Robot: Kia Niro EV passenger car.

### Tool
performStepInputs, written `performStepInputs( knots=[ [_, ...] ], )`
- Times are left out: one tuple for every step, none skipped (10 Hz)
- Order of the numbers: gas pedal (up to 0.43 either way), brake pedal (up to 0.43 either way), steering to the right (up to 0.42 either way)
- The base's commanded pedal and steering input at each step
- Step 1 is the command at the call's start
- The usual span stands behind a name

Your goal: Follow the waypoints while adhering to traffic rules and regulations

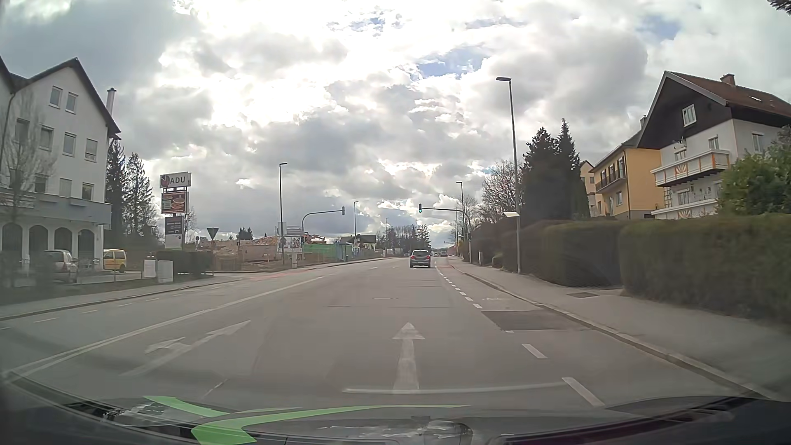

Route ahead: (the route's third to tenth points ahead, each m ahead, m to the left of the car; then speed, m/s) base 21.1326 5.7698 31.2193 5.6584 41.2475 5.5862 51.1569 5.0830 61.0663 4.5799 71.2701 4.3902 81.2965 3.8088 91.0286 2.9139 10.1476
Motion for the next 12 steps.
performStepInputs(
  knots=[
    [0.358,0.0,0.001],
    [0.358,0.0,0.002],
    [0.358,0.0,0.004],
    [0.358,0.0,0.004],
    [0.358,0.0,0.004],
    [0.358,0.0,0.004],
    [0.358,0.0,0.004],
    [0.358,0.0,0.004],
    [0.358,0.0,0.004],
    [0.358,0.0,0.004],
    [0.358,0.0,0.004],
    [0.358,0.0,0.003]
  ],
)
